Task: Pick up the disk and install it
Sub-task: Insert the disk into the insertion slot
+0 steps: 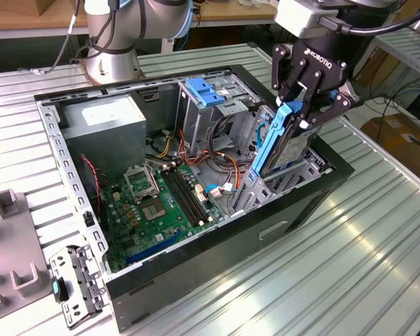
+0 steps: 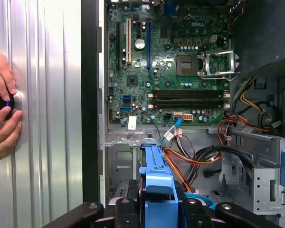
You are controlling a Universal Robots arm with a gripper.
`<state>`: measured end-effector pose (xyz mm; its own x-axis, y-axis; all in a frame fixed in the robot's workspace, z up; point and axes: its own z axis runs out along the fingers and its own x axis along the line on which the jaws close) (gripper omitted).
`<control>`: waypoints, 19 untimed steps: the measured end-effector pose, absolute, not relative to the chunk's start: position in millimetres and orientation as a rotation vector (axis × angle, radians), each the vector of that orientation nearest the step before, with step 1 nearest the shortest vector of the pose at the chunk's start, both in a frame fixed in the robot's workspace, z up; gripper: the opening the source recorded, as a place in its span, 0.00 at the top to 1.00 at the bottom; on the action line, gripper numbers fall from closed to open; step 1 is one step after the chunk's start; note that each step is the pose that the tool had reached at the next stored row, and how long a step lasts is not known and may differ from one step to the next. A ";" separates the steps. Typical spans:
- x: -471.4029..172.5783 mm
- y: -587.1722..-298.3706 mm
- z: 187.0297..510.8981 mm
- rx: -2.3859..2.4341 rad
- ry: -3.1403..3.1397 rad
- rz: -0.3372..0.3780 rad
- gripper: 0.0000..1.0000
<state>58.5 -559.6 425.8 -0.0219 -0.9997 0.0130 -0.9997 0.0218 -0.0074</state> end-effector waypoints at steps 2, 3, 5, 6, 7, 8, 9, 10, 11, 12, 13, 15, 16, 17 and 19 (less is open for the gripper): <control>58.5 -559.6 425.4 2.194 -2.243 0.022 0.63; 58.5 -559.6 425.4 2.194 -2.243 0.023 0.63; 58.5 -559.6 425.3 2.194 -2.243 0.023 0.63; 58.5 -559.6 425.3 2.194 -2.243 0.022 0.63; 58.5 -559.6 425.3 2.194 -2.243 0.023 0.63; 58.5 -559.6 425.2 2.194 -2.243 0.023 0.63; 58.5 -559.6 425.2 2.194 -2.243 0.023 0.63; 58.5 -559.6 425.1 2.194 -2.243 0.023 0.63; 58.5 -559.6 425.1 2.194 -2.243 0.022 0.63; 58.5 -559.6 424.2 2.194 -2.243 0.022 0.63; 58.5 -559.6 423.2 2.194 -2.243 0.022 0.63; 58.5 -559.7 420.2 2.194 -2.243 0.022 0.63; 58.4 -559.7 418.8 2.194 -2.243 0.022 0.63; 58.5 -559.8 417.0 2.194 -2.243 0.022 0.63; 58.4 -559.9 414.9 2.194 -2.243 0.023 0.63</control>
<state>58.4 -559.9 414.9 -0.0219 -0.9997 0.0130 -0.9997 0.0218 -0.0073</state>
